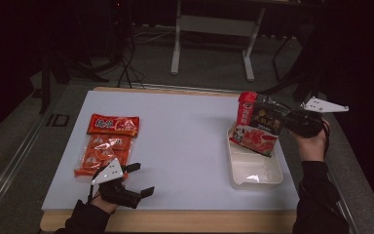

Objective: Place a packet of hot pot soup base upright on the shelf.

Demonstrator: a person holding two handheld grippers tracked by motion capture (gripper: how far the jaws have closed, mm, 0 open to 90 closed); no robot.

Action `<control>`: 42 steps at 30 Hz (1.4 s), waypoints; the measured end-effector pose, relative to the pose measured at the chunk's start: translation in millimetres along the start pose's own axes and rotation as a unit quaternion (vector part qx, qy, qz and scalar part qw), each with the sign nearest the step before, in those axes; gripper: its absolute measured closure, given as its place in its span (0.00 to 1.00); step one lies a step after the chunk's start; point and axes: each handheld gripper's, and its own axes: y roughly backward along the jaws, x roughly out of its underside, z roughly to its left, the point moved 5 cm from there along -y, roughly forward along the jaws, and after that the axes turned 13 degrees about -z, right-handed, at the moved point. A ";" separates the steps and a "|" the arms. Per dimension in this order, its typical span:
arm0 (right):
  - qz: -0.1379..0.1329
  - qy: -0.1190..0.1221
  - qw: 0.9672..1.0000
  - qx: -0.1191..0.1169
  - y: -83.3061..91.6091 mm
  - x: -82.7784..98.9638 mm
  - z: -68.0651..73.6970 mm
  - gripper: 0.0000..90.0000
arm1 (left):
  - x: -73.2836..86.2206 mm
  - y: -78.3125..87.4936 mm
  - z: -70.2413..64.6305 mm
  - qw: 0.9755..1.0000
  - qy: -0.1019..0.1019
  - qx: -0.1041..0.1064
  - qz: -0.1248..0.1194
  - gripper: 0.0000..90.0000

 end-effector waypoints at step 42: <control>-0.011 -0.076 0.997 0.021 3.7 47.1 9.4 0.56 | 0.2 -0.5 2.1 1.000 -0.016 -0.006 0.000 0.02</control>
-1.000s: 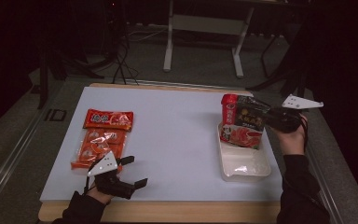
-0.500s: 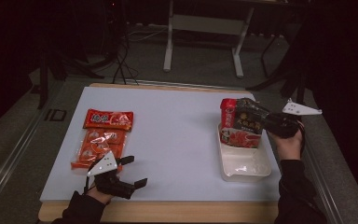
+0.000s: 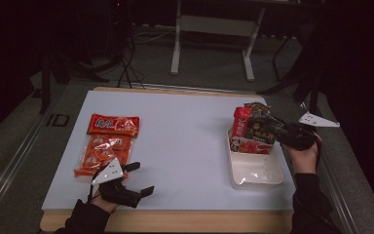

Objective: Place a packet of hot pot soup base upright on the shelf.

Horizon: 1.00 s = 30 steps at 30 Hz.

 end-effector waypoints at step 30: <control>-0.036 0.036 0.998 -0.035 12.1 -53.9 96.2 0.16 | -12.9 12.9 7.4 0.999 0.030 -0.014 0.035 0.05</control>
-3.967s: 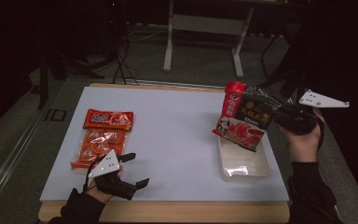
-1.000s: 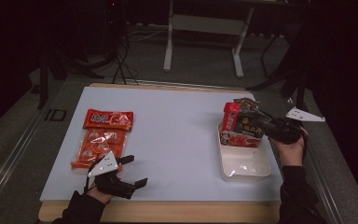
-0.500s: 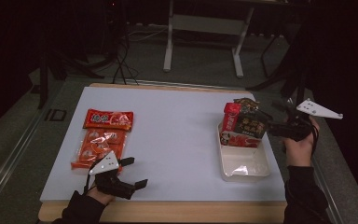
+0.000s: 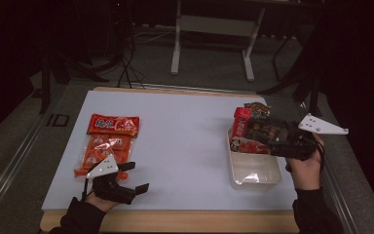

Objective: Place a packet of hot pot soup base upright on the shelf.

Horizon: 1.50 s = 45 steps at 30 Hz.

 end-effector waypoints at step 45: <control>0.033 -0.025 0.994 -0.106 21.0 58.8 76.0 0.18 | -8.1 75.0 177.2 0.957 0.017 -0.286 0.056 1.00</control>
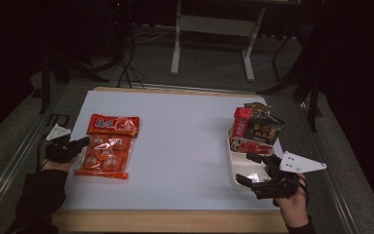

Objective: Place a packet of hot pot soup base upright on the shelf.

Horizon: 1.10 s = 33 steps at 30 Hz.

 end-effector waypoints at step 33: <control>0.008 0.001 1.000 -0.008 -2.6 5.4 -0.2 0.19 | 19.1 -63.0 -40.4 0.997 -0.018 0.025 0.073 1.00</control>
